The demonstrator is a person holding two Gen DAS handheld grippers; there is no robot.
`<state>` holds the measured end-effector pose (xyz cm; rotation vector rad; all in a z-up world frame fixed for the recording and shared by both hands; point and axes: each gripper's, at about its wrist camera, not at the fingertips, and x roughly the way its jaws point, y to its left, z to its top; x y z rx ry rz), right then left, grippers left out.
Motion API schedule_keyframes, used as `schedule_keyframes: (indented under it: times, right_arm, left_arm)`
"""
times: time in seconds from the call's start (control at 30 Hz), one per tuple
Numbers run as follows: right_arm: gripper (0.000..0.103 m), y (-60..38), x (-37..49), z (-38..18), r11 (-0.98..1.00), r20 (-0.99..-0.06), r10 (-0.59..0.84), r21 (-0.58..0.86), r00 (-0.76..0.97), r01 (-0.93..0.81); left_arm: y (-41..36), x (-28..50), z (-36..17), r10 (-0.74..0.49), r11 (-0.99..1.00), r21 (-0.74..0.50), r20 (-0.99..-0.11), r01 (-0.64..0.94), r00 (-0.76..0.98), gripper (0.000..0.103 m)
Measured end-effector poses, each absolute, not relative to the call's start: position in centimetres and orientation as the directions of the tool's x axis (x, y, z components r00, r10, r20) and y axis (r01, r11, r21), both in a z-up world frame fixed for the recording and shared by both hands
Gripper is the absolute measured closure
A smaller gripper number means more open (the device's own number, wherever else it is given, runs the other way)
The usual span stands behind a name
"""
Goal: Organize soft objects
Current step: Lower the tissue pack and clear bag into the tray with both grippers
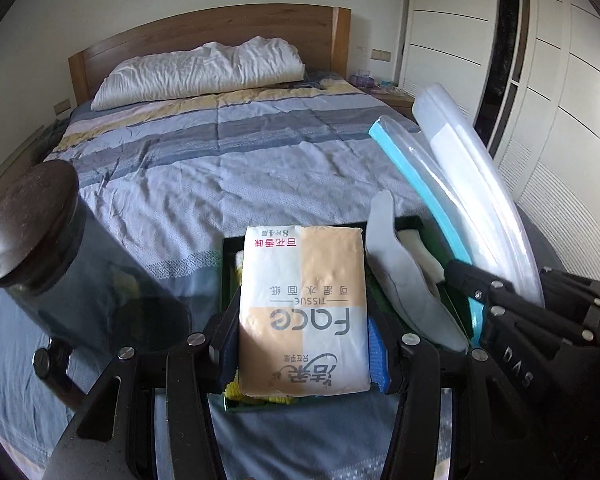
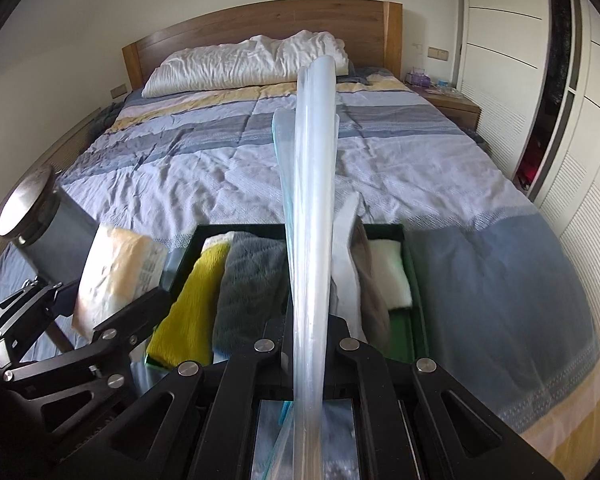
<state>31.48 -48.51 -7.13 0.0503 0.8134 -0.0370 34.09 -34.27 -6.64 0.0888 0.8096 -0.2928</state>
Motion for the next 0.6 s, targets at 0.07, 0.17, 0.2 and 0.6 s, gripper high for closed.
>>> schedule_keyframes:
  times: [0.07,0.17,0.2,0.6]
  right_arm:
    - [0.1,-48.5,32.7,-7.3,0.999,-0.729,-0.016,0.024,0.685,0.049]
    - [0.1,-48.5,34.8,-8.2,0.999,-0.74,-0.018,0.016,0.673,0.045]
    - [0.1,-48.6,35.6,-8.5,0.999,-0.745,-0.017,0.017,0.667,0.045]
    - [0.1,-50.1,41.4,-12.2,1.0,-0.794,-0.023,-0.005,0.608,0.031]
  left_arm:
    - [-34.4,34.9,-6.8,-0.221,0.959,-0.037,-0.722,0.281,0.656,0.057]
    - [-34.6,35.9,-7.3,-0.21,0.961,-0.029,-0.722,0.274,0.66,0.057]
    - [-34.6,36.3,-7.6,-0.203,0.963,-0.027,-0.723,0.266,0.66,0.057]
    - [-34.8,38.8,-10.3,-0.171,0.971,-0.017,-0.745,0.238,0.645,0.057]
